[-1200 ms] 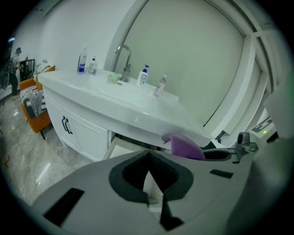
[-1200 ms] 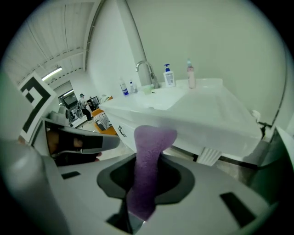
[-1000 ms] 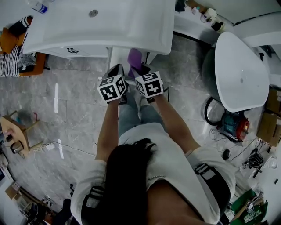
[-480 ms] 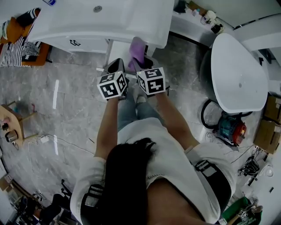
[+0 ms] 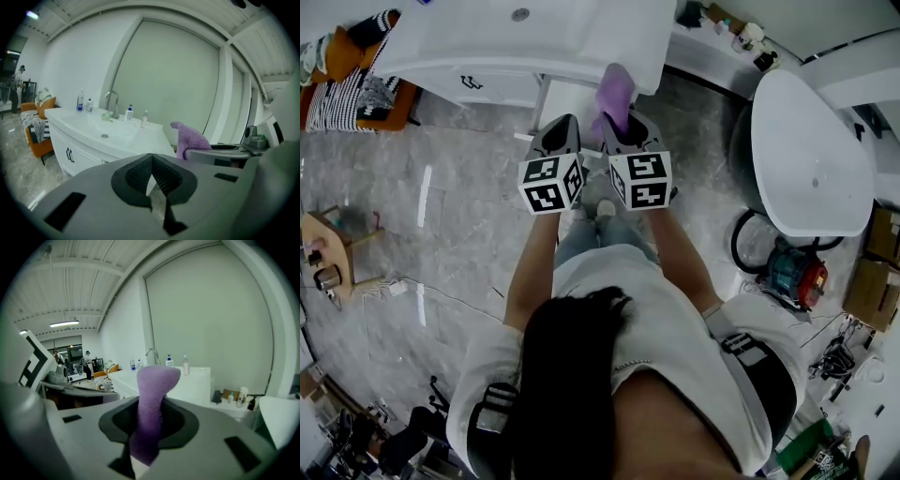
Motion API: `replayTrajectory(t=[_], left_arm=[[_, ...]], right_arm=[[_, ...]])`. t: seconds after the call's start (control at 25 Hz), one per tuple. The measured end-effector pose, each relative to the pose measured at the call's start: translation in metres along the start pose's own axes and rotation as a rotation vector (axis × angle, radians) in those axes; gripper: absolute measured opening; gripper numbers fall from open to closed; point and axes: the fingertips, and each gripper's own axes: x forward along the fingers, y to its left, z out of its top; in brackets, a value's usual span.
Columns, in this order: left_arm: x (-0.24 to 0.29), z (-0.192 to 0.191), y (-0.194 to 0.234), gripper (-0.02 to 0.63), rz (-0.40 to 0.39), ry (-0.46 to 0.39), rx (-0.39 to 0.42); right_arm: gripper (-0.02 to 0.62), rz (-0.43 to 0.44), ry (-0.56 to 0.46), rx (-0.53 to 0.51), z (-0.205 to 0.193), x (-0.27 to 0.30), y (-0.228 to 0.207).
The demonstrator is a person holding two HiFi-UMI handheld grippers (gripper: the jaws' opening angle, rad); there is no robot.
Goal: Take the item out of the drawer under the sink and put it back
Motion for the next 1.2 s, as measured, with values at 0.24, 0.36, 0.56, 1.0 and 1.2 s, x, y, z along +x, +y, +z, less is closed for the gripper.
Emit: replayTrajectory(t=[0.24, 0.36, 0.56, 1.0, 1.2], left_arm=[[-0.027, 0.028, -0.025, 0.003, -0.058, -0.115, 0.06], [-0.038, 0.038, -0.027, 0.003, -0.036, -0.169, 0.081], [-0.05, 0.048, -0.028, 0.003, -0.05, -0.21, 0.095], [-0.06, 0.043, -0.016, 0.003, -0.052, -0.21, 0.127], [-0.064, 0.047, -0.015, 0.003, -0.066, -0.222, 0.142]], right_arm=[[0.112, -0.031, -0.131, -0.007, 0.036, -0.032, 0.007], [0.112, -0.05, -0.144, -0.021, 0.041, -0.039, 0.011], [0.112, -0.029, -0.174, -0.045, 0.046, -0.047, 0.028], [0.112, -0.06, -0.158, -0.075, 0.039, -0.045, 0.046], [0.11, -0.078, -0.164, -0.082, 0.046, -0.045, 0.052]])
